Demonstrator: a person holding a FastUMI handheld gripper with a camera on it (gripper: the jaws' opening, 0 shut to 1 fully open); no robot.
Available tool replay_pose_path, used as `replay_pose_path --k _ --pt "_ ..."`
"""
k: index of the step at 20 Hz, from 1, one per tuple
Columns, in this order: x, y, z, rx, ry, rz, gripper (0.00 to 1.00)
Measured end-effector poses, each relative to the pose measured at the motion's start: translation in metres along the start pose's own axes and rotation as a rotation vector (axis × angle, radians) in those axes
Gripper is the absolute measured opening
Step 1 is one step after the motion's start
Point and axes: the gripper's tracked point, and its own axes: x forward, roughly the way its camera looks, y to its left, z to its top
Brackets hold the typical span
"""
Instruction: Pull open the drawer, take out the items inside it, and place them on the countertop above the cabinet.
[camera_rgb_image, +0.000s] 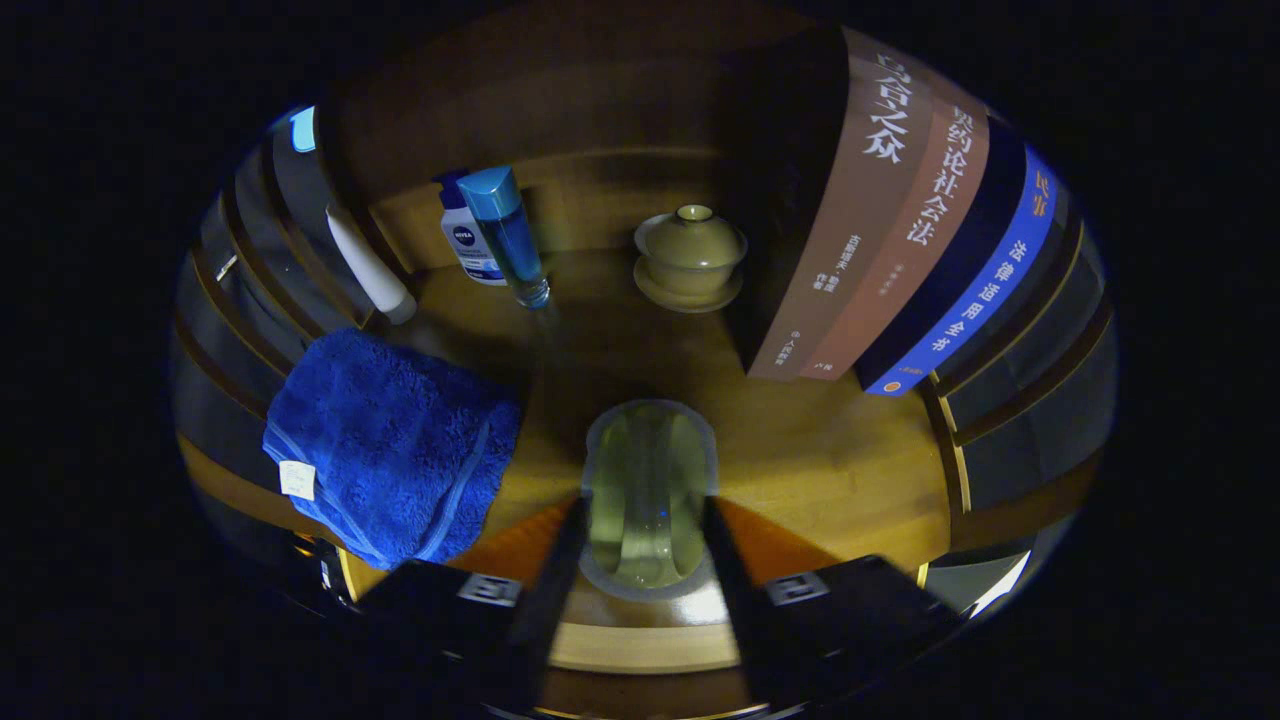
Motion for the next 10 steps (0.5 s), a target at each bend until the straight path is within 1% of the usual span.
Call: replay_pose_path --k 3,7,10 --pt "-0.010 0.001 0.001 0.010 -0.044 0.009 0.98" --pt "-0.038 0.007 0.002 0.000 -0.153 0.042 0.98" --pt "-0.072 0.014 -0.002 0.010 -0.280 0.077 0.98"
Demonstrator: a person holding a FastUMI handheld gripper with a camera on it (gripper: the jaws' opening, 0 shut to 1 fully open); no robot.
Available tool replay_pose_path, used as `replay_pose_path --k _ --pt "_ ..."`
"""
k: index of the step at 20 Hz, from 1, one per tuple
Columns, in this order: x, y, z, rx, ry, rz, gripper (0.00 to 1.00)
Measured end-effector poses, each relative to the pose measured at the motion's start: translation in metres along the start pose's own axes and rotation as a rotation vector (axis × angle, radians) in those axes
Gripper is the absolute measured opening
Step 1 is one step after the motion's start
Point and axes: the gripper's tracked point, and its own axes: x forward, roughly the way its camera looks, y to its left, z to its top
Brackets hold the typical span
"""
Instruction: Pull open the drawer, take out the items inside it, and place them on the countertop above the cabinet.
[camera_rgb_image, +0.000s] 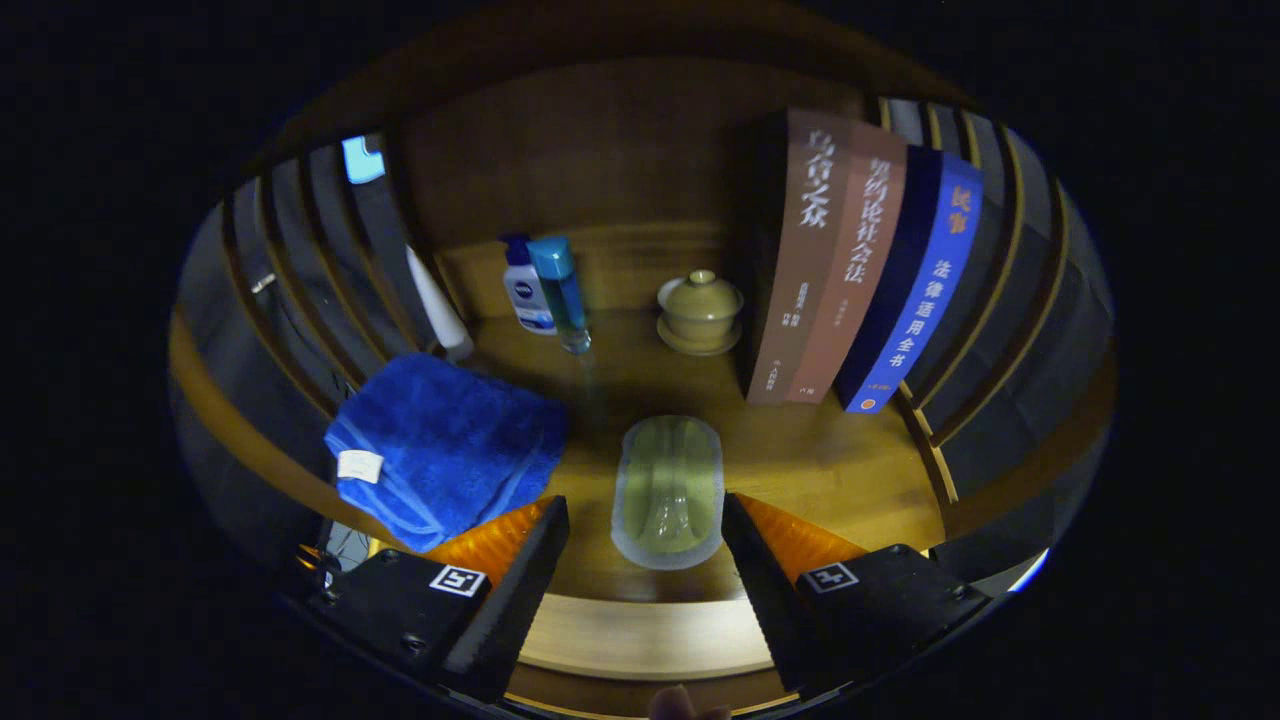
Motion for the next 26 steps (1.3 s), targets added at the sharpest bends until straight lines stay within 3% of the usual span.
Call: replay_pose_path --k 6,9,12,14,20,26 --pt "-0.090 0.020 0.013 0.006 -0.321 0.099 1.00" --pt "-0.139 0.012 0.016 -0.082 -0.492 0.072 1.00" --pt "-0.169 0.029 -0.007 -0.056 -0.603 0.117 1.00" --pt "-0.184 0.032 -0.025 -0.021 -0.657 0.141 1.00" --pt "-0.207 0.028 -0.095 -0.048 -0.752 0.051 0.99" --pt "-0.172 0.015 -0.169 -0.026 -0.729 -0.006 0.99"
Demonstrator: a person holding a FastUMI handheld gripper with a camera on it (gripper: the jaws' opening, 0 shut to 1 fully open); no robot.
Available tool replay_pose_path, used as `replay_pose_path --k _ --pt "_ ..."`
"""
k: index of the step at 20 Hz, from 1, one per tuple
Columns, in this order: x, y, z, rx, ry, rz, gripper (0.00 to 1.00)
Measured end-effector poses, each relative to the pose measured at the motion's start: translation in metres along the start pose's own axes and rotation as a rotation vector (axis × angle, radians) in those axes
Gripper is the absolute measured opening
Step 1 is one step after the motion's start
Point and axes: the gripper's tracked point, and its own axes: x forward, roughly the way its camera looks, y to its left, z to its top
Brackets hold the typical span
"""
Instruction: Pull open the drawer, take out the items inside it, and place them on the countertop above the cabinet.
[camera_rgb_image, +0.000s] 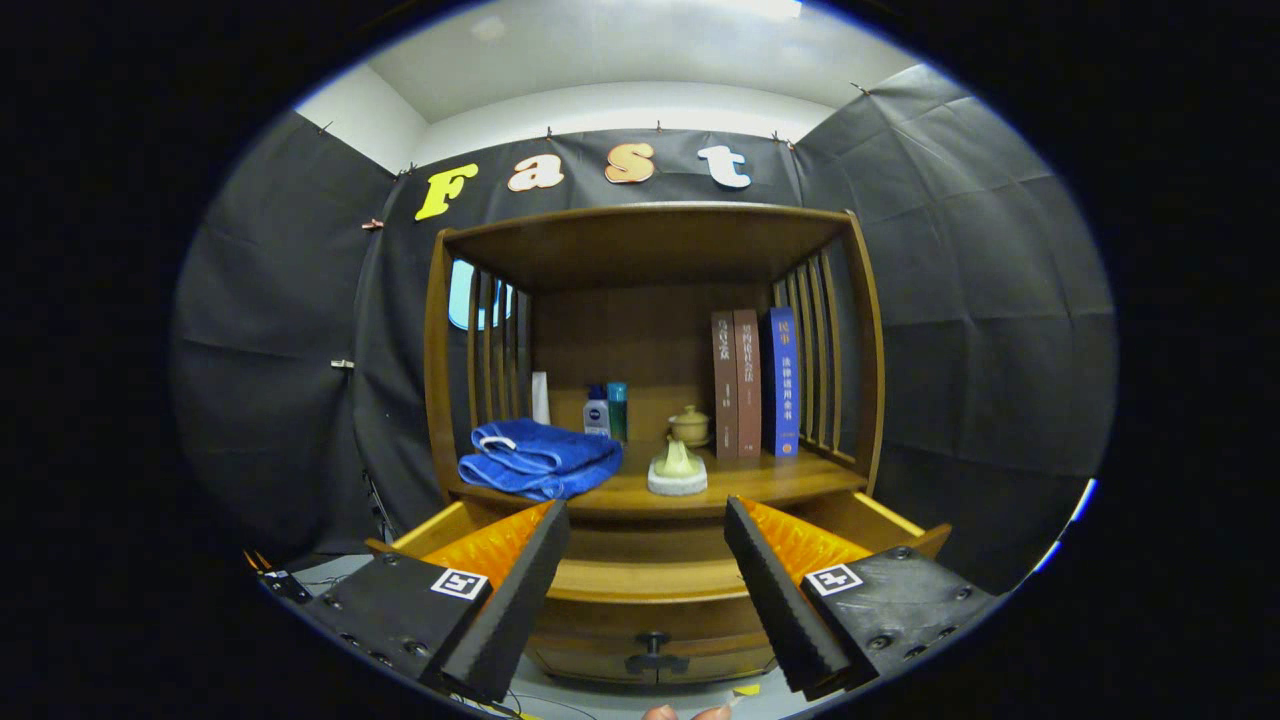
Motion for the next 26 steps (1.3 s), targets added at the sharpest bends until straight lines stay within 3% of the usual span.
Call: replay_pose_path --k 10,17,26 --pt "-0.003 0.000 -0.117 -0.040 0.105 -0.020 0.99" --pt "0.013 -0.005 -0.148 -0.055 0.164 -0.028 1.00" --pt "0.013 -0.003 -0.143 -0.053 0.147 -0.025 1.00"
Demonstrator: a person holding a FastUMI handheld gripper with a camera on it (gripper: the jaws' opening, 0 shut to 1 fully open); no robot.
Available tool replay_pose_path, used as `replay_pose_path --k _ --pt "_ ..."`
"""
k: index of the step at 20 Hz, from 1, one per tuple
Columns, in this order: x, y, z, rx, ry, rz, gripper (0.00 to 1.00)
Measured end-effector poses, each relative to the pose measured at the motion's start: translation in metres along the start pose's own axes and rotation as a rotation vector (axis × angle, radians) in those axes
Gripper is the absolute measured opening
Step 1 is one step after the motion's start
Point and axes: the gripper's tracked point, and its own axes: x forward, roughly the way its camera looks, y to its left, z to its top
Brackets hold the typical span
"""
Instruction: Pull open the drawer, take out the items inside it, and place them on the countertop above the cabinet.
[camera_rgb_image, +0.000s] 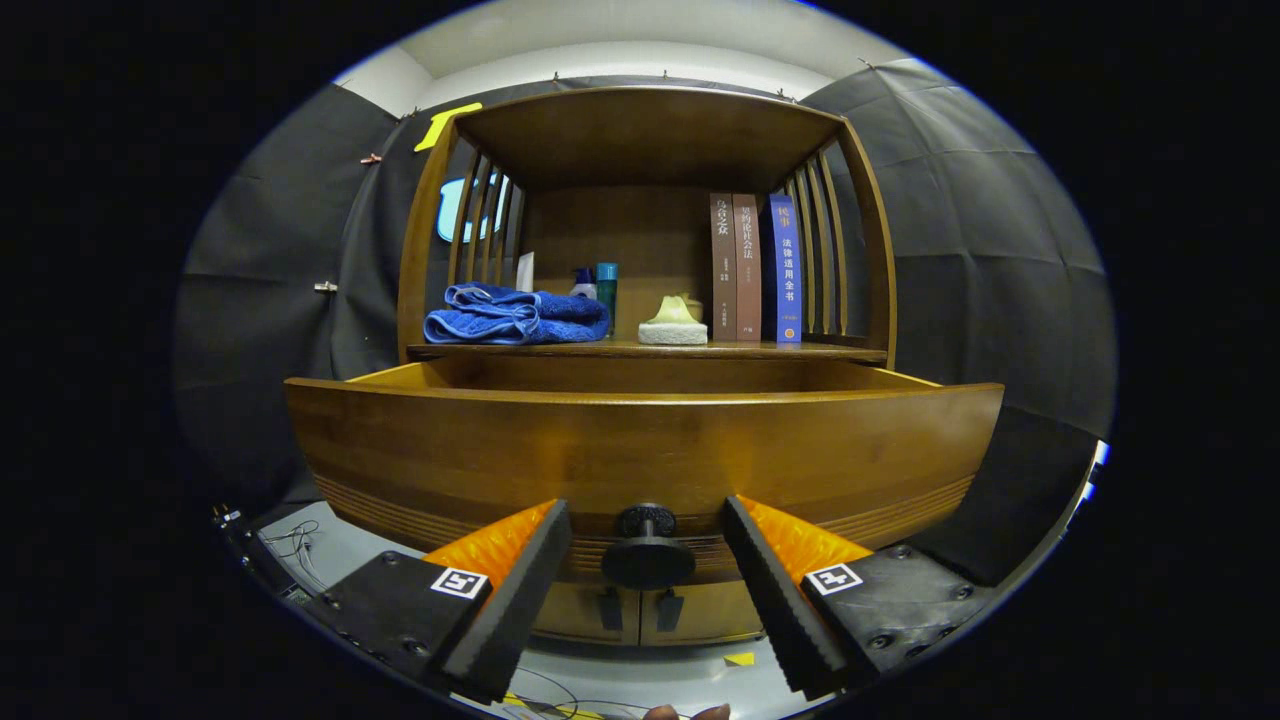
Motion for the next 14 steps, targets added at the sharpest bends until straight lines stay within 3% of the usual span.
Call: replay_pose_path --k 14 --pt "0.083 0.003 0.011 -0.004 0.029 -0.008 1.00"
